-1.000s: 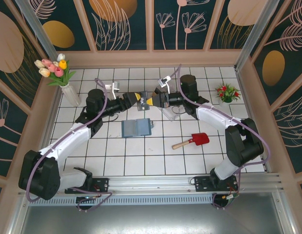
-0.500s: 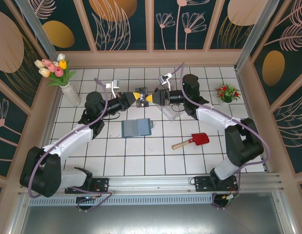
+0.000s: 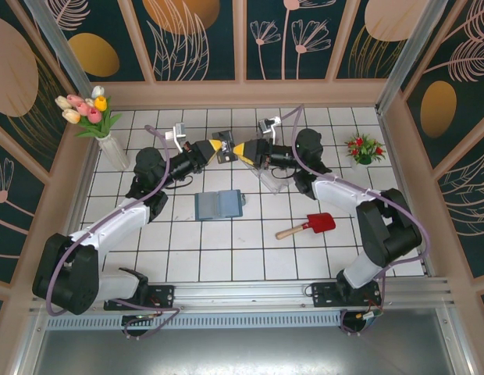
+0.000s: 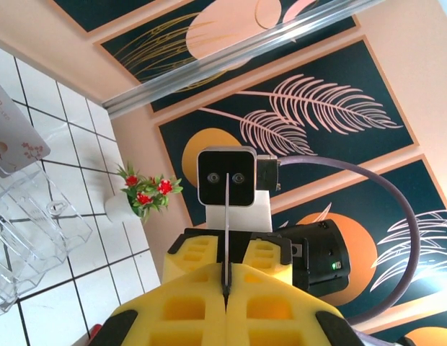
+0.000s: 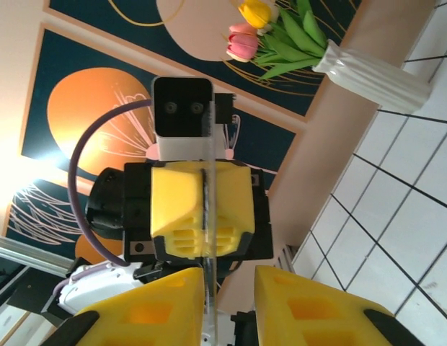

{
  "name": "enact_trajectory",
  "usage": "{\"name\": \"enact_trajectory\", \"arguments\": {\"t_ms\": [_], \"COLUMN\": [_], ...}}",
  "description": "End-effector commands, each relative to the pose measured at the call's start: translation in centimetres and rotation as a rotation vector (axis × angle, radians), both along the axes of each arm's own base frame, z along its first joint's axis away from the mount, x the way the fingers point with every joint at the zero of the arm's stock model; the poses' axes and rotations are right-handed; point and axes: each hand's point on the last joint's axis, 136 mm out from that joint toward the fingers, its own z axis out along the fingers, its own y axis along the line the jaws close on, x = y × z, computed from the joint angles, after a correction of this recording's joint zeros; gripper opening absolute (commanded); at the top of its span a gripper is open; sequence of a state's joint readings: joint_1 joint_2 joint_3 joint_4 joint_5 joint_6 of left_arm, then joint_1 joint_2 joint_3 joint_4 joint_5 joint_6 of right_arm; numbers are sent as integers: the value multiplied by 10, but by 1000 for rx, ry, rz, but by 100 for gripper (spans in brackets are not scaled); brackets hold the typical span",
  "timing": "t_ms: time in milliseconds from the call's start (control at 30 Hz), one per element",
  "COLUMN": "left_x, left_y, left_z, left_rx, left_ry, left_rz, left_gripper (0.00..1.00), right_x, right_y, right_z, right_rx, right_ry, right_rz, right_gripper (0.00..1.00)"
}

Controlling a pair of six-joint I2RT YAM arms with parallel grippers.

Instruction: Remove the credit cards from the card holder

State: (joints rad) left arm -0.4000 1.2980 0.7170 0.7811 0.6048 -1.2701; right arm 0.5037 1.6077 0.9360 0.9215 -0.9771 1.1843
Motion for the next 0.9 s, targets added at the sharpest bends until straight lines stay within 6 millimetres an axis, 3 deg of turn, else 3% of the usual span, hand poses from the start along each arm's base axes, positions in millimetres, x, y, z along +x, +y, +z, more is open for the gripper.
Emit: {"name": "enact_trajectory", "arguments": {"t_ms": [0, 167, 367, 433, 500, 567, 800, 867], "left_x": [1, 5, 9, 13, 17, 18, 18, 18], "left_y": [3, 5, 6, 9, 14, 22, 61, 74], "left_z": [16, 10, -2, -12, -26, -40, -84, -92], "left_rx": [-32, -18, 27, 71, 133, 193, 411, 446], "left_ry": [-45, -31, 8, 50, 105, 139, 237, 248], "left_rz": [25, 49, 69, 97, 139, 179, 362, 427], "left_gripper": [0, 0, 0, 21, 51, 67, 98, 98], "right_x": [1, 0, 2, 5, 11, 18, 56, 65], "right_y": [6, 10, 10, 8, 3, -6, -49, -59], "right_z": [17, 13, 7, 5, 1, -5, -37, -46], "right_rx": [61, 57, 37, 17, -23, -76, -459, -577], "right_ry": [-38, -30, -50, -70, -103, -143, -364, -440], "right_rz": [9, 20, 12, -10, -45, -89, -320, -357], "right_gripper": [24, 19, 3, 0, 0, 0, 0, 0]}}
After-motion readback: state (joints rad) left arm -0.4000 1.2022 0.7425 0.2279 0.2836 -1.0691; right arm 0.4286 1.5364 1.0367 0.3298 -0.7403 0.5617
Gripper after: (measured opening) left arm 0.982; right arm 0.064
